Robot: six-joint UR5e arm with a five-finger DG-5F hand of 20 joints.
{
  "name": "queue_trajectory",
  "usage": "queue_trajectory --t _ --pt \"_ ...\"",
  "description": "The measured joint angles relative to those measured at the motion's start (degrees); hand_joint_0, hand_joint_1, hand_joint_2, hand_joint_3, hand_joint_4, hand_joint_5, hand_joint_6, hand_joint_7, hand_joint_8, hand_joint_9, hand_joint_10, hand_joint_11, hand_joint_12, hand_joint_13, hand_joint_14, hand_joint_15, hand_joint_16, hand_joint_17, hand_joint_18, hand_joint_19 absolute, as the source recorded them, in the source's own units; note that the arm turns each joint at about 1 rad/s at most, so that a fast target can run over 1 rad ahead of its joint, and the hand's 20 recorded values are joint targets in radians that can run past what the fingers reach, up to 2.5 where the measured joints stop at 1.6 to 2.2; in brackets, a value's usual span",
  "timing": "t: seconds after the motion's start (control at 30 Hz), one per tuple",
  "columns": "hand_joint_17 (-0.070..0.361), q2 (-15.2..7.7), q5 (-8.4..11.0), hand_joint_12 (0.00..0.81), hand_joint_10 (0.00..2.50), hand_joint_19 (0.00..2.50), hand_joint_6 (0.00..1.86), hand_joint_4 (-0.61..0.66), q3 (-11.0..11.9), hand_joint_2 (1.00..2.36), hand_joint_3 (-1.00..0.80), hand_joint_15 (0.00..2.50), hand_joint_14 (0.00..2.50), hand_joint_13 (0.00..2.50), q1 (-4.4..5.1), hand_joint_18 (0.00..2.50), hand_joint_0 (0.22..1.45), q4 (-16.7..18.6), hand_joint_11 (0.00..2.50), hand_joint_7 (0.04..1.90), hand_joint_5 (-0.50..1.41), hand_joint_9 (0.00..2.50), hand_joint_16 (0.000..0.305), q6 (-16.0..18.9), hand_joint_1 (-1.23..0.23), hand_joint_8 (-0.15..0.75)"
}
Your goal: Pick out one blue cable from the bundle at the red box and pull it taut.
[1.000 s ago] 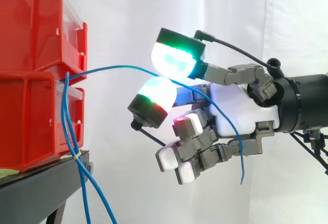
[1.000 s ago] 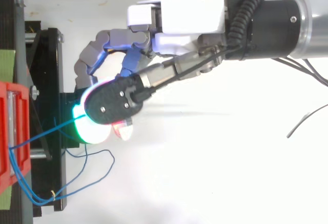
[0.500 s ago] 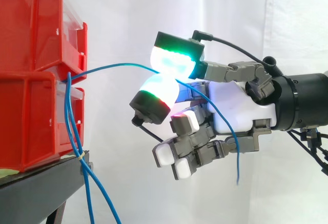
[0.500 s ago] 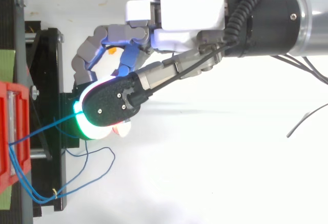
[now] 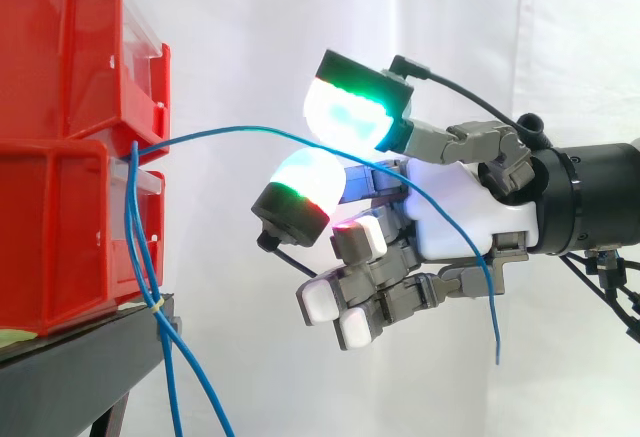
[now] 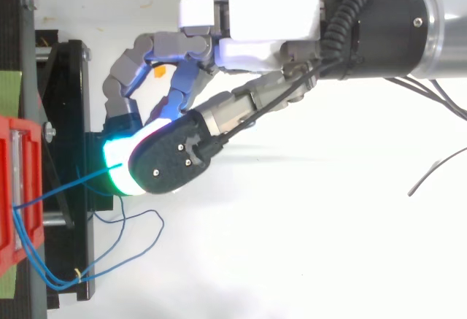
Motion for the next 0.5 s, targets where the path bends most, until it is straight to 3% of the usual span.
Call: queue_trajectory --t 0.27,0.5 --pt "0.094 0.0 0.01 0.334 0.02 0.58 0.92 0.06 0.1 1.0 -0.5 0.38 0.02 0.85 0.18 0.68 0.53 -0.3 0.69 0.83 -0.15 1.1 0.042 0.1 -0.48 0.235" --pt "0.087 0.0 0.01 0.322 0.02 0.59 0.93 0.02 0.3 1.01 -0.39 0.38 0.02 0.85 0.35 0.66 0.6 -0.6 0.7 0.89 -0.14 1.11 0.039 0.2 -0.63 0.23"
